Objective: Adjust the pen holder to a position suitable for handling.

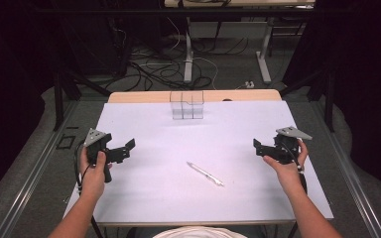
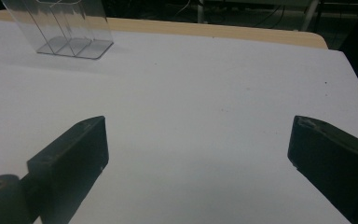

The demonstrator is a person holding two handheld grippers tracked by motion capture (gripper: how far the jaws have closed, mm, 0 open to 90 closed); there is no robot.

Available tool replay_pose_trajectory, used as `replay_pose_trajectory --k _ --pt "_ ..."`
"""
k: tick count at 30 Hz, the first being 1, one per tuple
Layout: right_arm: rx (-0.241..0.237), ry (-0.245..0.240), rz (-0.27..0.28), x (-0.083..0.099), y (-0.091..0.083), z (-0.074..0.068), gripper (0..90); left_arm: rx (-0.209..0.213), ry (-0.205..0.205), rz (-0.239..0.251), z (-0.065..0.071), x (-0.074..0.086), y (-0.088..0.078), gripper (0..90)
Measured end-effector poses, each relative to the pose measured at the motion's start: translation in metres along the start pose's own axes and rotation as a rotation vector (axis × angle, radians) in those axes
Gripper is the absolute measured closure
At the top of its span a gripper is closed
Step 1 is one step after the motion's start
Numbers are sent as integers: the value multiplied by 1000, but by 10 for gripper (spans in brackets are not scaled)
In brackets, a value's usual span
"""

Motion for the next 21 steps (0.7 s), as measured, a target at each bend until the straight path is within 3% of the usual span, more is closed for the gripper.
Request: replay_pose_trajectory --k 4,10,21 --pt "4 -10 5 0 1 1 51 -6 -12 0 -1 1 -1 4" --pt "6 -11 -2 1 0 1 57 -19 4 -20 -4 2 0 4" --pt "-2 -40 -49 3 7 0 75 -97 25 -97 -6 5 4 2"
Point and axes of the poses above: each handheld gripper's, and its own axes: y roughly forward along the jaws, x roughly out of its underside, z roughly to its right, the point moved 3 cm from there along y, roughly forward along the jaws
